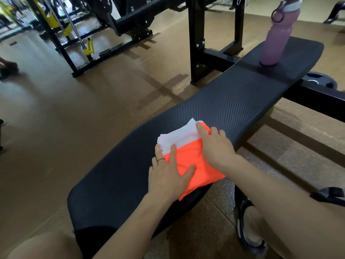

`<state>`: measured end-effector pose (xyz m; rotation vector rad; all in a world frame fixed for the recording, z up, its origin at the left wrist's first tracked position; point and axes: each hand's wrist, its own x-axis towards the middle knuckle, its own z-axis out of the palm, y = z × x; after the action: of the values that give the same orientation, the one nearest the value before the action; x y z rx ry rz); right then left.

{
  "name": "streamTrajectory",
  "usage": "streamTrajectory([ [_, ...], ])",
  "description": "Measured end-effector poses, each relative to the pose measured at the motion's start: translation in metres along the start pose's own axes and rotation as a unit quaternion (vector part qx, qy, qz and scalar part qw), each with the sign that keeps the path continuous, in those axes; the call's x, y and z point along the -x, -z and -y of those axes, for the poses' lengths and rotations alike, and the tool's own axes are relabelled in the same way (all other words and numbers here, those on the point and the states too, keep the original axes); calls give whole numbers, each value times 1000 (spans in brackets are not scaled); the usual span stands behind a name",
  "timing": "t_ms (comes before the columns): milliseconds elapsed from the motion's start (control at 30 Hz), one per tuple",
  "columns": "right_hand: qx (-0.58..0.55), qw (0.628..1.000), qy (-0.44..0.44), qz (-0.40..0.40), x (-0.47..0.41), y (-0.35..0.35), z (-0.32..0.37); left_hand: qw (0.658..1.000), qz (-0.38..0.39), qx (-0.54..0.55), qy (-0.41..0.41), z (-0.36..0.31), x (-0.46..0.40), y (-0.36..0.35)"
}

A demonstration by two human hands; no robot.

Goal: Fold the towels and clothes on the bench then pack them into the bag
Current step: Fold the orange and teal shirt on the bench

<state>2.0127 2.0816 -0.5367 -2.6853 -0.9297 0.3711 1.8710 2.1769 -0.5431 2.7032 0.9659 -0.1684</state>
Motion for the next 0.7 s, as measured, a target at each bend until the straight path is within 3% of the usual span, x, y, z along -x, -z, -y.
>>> streamTrajectory([
  [67, 61, 998, 12, -30, 1, -2, -1, 998, -24, -59, -21, -2, -7, -1],
  [167, 114, 987, 53, -99, 8, 3, 10, 997, -4, -49, -53, 0, -21, -1],
  [267, 97, 991, 82, -45, 24, -16, 14, 993, 10, -85, -81, 3, -35, -5],
  [467, 65, 997, 26, 37, 36, -24, -17, 990, 22, -88, -106, 1, -65, -2],
  [600, 81, 997, 20, -1, 47, -19, -16, 980, 14, -50, -190, -8, -93, 9],
  [700, 102, 990, 93, -27, 59, -22, -6, 973, 7, -75, -220, -20, -112, 12],
])
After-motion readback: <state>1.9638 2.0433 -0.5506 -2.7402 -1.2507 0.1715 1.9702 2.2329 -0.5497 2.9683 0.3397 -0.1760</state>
